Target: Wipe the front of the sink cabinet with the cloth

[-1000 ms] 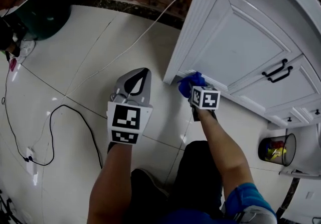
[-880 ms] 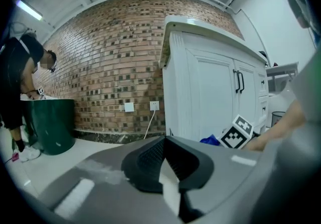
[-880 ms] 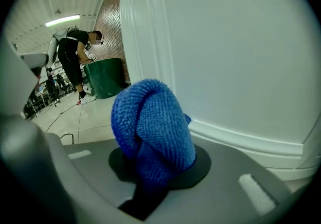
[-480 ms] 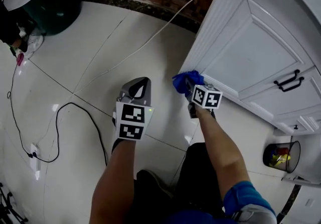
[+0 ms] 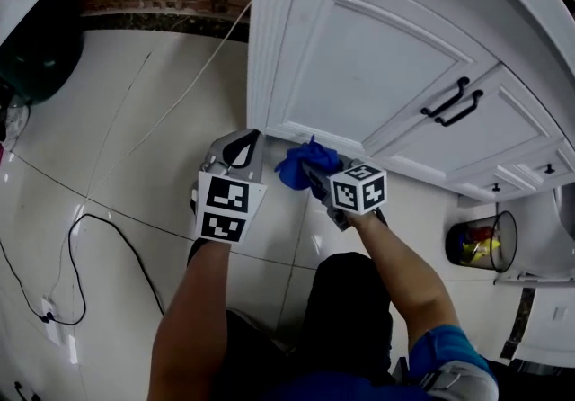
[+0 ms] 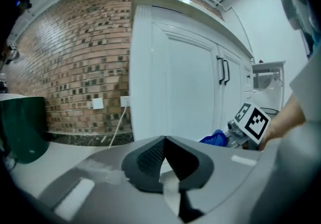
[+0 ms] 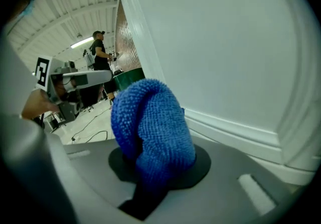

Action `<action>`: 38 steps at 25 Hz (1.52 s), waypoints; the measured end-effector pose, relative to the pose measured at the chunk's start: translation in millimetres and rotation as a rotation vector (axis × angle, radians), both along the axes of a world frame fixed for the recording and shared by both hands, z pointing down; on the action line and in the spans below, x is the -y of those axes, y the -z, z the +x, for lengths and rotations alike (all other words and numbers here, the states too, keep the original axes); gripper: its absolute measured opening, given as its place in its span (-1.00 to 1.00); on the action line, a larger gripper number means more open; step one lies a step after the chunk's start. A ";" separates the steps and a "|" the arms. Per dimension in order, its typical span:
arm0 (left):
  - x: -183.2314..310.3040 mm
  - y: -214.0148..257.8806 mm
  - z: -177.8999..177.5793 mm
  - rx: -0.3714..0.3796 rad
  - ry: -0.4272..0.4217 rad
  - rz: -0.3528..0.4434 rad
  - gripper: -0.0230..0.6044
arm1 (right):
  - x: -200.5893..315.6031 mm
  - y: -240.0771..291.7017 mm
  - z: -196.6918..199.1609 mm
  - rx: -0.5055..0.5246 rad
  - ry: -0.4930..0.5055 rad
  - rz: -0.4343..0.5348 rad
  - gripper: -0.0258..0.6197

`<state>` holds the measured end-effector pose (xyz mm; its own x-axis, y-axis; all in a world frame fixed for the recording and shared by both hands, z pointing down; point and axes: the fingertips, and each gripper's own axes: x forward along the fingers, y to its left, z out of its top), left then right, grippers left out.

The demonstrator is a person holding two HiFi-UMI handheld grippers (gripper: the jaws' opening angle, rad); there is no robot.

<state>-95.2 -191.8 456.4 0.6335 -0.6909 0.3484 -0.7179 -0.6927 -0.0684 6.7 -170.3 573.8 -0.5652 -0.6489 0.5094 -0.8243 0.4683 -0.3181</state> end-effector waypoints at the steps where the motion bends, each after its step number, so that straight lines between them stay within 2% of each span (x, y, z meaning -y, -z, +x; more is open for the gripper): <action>1: -5.1 -0.8 22.2 0.006 -0.047 0.005 -0.92 | -11.6 -0.6 23.6 -0.014 -0.023 -0.005 -0.70; 4: -22.0 -5.7 81.6 0.022 -0.172 0.012 -0.92 | -45.8 -6.8 110.8 -0.042 -0.189 -0.018 -0.70; 9: -48.1 -23.8 161.0 0.036 -0.307 -0.028 -0.92 | -117.6 -24.6 281.3 -0.067 -0.638 -0.048 -0.70; 11: -56.6 -30.7 185.3 0.046 -0.339 -0.036 -0.92 | -144.5 -31.8 340.4 -0.118 -0.771 -0.066 -0.70; 14: -70.3 -41.5 214.6 0.086 -0.382 -0.033 -0.92 | -170.4 -37.0 413.4 -0.167 -0.912 -0.075 -0.70; 17: -82.6 -45.2 234.1 0.089 -0.395 -0.038 -0.92 | -184.6 -45.1 458.8 -0.201 -0.980 -0.090 -0.70; 21: -95.5 -42.2 254.6 0.013 -0.369 -0.077 -0.92 | -181.9 -54.7 472.2 -0.225 -0.949 -0.091 -0.70; 25: -97.1 -38.0 256.9 0.021 -0.346 -0.072 -0.92 | -166.5 -57.8 463.9 -0.227 -0.902 -0.082 -0.70; 28: -83.6 -21.5 237.7 0.000 -0.293 -0.055 -0.92 | -160.6 -62.3 449.8 -0.224 -0.870 -0.096 -0.70; 33: -50.6 0.0 189.8 -0.094 -0.148 -0.069 -0.92 | -137.7 -61.4 409.0 -0.215 -0.800 -0.096 -0.70; 38: -31.3 3.3 144.8 -0.110 -0.083 -0.071 -0.92 | -107.7 -54.2 351.5 -0.200 -0.714 -0.088 -0.70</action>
<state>49.6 -160.5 453.1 0.7242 -0.6110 0.3197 -0.6586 -0.7502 0.0585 358.2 -62.6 628.0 0.0872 -0.7757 0.6251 -0.9645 -0.2228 -0.1420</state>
